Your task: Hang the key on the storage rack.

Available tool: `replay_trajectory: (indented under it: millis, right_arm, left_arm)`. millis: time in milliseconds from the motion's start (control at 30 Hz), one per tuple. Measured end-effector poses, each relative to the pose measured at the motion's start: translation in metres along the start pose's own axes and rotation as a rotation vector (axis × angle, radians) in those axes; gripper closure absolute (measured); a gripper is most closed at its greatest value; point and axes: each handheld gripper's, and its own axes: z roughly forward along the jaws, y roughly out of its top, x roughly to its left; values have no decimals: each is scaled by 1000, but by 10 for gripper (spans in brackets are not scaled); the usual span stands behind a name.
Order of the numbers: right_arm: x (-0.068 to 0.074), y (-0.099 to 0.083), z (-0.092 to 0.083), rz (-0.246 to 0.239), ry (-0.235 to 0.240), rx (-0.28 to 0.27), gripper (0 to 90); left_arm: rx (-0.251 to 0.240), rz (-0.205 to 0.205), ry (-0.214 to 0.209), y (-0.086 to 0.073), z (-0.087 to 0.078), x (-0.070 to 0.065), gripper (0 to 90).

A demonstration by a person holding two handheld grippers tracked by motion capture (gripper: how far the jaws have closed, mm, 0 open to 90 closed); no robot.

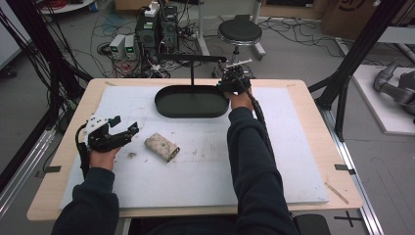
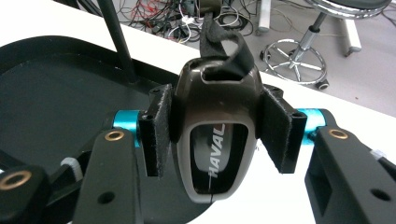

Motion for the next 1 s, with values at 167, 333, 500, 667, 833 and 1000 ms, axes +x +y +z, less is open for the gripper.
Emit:
replay_trajectory:
  millis: [167,333,500,667,833,1000]
  right_arm:
    - [-2,1,-3,-5,-6,-11,487]
    - [-10,4,-16,-1,-3,-52,492]
    - [-19,4,-33,-26,0,-79,491]
    - [-34,-1,-57,-34,75,-56,432]
    - [-43,-12,-79,-60,130,-49,365]
    - [-55,-47,-105,-67,154,-85,214]
  left_arm:
    - [0,0,2,0,0,0,244]
    - [2,6,2,0,0,0,244]
    - [1,-2,-3,0,0,0,244]
    - [-9,3,-17,0,0,-1,264]
    - [-10,1,-24,0,0,-1,230]
    - [-4,4,-30,0,1,-2,224]
